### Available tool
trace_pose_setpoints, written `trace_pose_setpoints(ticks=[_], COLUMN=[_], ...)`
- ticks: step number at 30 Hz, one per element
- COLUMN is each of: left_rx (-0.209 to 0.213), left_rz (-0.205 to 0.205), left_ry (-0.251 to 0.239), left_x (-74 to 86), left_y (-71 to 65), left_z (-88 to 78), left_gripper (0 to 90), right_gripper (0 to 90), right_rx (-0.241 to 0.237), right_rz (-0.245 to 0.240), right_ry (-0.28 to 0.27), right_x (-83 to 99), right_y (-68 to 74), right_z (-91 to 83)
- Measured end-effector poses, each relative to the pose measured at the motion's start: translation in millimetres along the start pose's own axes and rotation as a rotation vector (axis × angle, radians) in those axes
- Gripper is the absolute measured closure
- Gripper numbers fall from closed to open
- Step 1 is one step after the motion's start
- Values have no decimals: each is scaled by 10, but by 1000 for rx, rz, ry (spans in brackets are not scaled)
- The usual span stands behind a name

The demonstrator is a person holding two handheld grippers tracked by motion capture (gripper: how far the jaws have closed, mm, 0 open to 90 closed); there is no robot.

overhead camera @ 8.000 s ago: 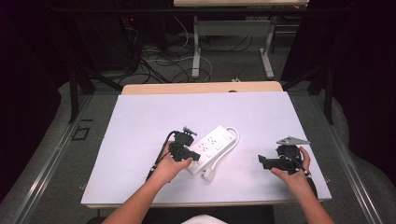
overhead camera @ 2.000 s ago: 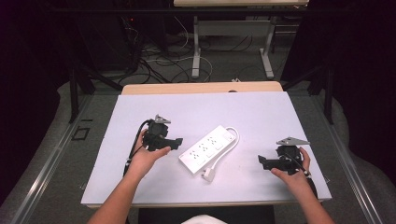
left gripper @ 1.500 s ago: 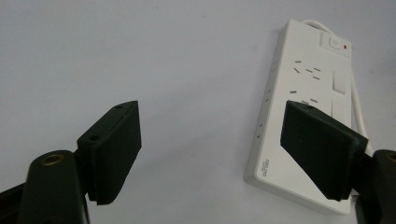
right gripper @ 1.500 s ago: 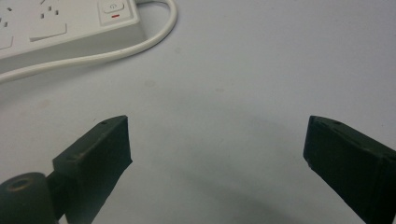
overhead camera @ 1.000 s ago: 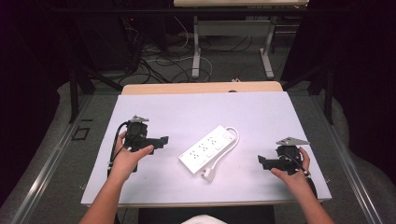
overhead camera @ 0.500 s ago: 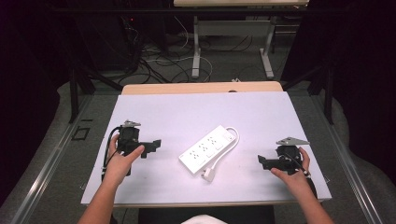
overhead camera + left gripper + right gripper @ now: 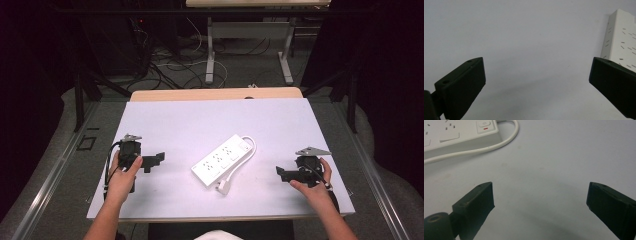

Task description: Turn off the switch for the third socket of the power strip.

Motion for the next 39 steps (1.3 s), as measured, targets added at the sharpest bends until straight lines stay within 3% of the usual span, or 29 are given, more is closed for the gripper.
trace_pose_setpoints(ticks=[20, 31, 39], left_rx=[-59, -64, -72], left_rz=[-2, -30, -29], left_ry=[13, 13, 11], left_x=[193, 249, 280], left_y=[137, 179, 201], left_z=[105, 121, 142], left_gripper=[20, 30, 32], right_gripper=[68, 68, 68], right_rx=[0, 0, 0], right_rz=[-4, -6, -8], right_ry=[3, 5, 4], right_x=[6, 8, 7], right_y=[-5, -7, -5], right_z=[2, 1, 0])
Point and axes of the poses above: each handheld gripper's, and its own axes: z roughly forward along the jaws, x roughly out of its underside, y roughly to its left, the point moved 2 cm from there along z, roughly forward along the jaws, and after that the axes turned 14 degrees about -x, right-handed, at the moved point
